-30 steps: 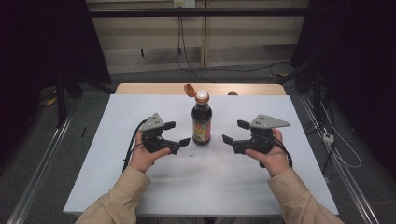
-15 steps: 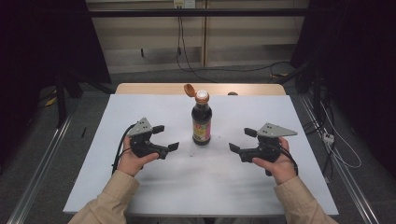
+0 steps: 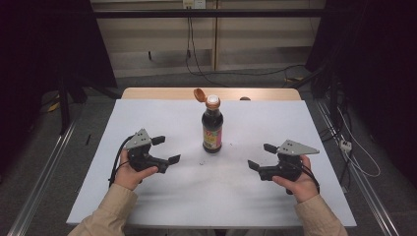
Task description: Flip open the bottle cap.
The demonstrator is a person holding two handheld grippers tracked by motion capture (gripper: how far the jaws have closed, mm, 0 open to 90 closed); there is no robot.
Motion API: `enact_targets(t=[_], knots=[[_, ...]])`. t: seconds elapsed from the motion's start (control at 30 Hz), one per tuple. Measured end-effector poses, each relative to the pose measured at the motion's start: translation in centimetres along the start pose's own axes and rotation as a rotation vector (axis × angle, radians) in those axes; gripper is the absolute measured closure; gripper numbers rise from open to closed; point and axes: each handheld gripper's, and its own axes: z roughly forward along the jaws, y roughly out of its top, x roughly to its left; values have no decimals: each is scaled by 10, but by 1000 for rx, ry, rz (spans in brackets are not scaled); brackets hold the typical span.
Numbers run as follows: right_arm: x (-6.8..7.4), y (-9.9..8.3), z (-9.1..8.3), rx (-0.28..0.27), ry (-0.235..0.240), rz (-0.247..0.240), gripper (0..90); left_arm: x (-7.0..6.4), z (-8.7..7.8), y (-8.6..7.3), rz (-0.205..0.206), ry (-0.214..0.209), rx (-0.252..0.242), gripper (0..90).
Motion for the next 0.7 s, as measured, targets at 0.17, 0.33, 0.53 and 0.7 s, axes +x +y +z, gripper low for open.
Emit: enact_targets(t=[0.17, 0.33, 0.53, 0.7], knots=[[-1, -6, -4, 0, -5, -3, 133, 3, -9, -6, 5, 14, 9, 57], [-2, -13, -8, 6, -5, -5, 133, 3, -17, -10, 4, 27, 13, 58], [-4, -23, -12, 16, -16, -4, 133, 5, -22, -15, -4, 26, 18, 59], [-7, -30, -16, 19, -30, 4, 133, 6, -27, -19, 1, 34, 29, 59]])
